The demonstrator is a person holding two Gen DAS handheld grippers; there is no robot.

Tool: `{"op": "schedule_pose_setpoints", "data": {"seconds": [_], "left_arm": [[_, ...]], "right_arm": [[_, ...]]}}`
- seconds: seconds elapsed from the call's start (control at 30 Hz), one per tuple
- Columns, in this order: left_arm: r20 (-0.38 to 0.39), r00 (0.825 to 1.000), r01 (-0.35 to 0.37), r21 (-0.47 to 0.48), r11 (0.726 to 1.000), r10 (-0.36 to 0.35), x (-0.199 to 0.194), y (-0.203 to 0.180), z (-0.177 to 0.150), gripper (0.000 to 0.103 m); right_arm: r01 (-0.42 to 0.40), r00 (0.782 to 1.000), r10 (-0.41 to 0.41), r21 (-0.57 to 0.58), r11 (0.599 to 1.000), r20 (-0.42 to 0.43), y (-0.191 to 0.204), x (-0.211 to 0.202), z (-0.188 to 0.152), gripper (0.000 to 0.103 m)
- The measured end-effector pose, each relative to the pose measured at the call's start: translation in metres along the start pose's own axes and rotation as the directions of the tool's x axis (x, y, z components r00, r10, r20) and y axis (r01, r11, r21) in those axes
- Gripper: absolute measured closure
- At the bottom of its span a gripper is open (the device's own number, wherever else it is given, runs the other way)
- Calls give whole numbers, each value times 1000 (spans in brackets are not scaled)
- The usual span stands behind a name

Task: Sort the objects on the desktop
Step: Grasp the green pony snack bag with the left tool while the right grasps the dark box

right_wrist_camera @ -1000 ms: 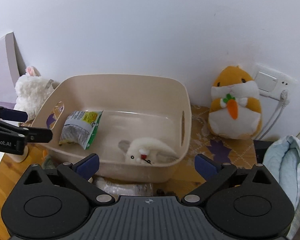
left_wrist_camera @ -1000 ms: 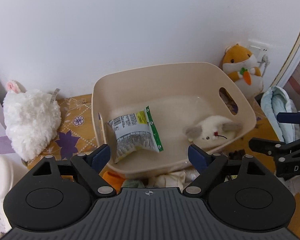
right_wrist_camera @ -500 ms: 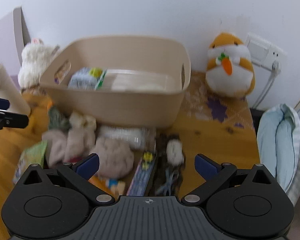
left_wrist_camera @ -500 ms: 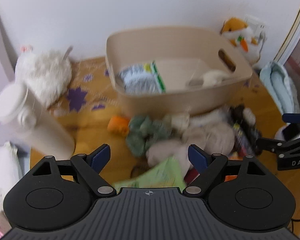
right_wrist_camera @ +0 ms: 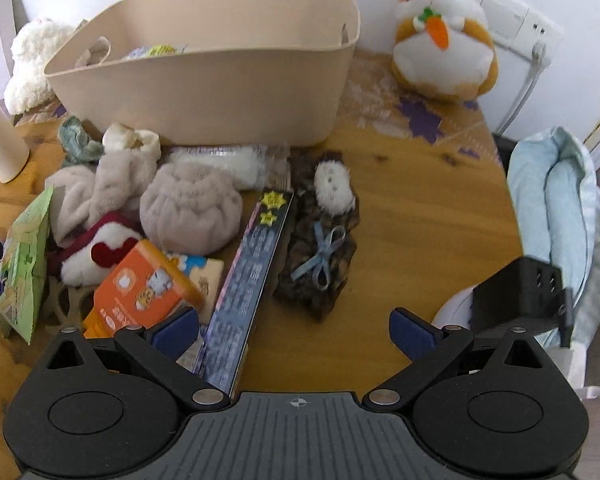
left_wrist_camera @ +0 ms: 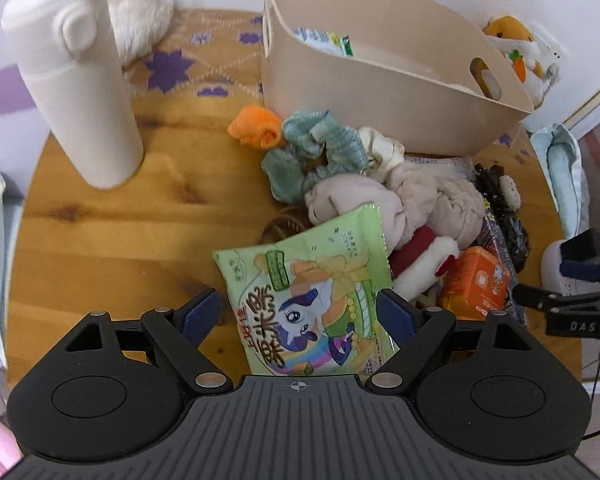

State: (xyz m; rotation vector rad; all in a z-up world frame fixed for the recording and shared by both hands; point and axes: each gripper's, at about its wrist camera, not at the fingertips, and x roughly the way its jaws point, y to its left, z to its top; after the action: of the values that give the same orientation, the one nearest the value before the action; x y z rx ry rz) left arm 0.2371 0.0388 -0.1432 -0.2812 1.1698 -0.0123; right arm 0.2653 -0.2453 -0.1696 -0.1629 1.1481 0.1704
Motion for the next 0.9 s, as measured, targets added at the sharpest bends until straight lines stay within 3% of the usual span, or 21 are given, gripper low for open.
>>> {"op": "schedule_pose_setpoints", "data": {"seconds": [0.33, 0.43, 0.63, 0.7, 0.8, 0.87, 0.9], "left_arm": [[-48, 998, 47, -10, 999, -48, 29, 3, -4, 17], [-44, 998, 46, -7, 999, -46, 32, 2, -1, 17], [-41, 998, 52, -49, 997, -54, 36, 6, 0, 16], [-41, 997, 56, -60, 997, -58, 35, 8, -1, 17], [-29, 998, 58, -55, 997, -59, 32, 9, -3, 24], [-16, 998, 59, -42, 997, -60, 27, 9, -5, 38], [-11, 998, 60, -36, 998, -60, 25, 9, -5, 40]], "right_arm": [[-48, 997, 48, -7, 999, -67, 9, 29, 0, 24], [-73, 996, 73, 5, 997, -49, 10, 31, 0, 29], [-132, 990, 134, 56, 990, -44, 7, 31, 3, 46], [-156, 986, 159, 73, 985, -44, 5, 31, 3, 56], [-207, 976, 214, 123, 971, -42, 2, 30, 0, 77], [-211, 975, 219, 139, 967, -41, 2, 29, -2, 80], [-212, 975, 220, 144, 967, -40, 2, 28, -3, 80]]}}
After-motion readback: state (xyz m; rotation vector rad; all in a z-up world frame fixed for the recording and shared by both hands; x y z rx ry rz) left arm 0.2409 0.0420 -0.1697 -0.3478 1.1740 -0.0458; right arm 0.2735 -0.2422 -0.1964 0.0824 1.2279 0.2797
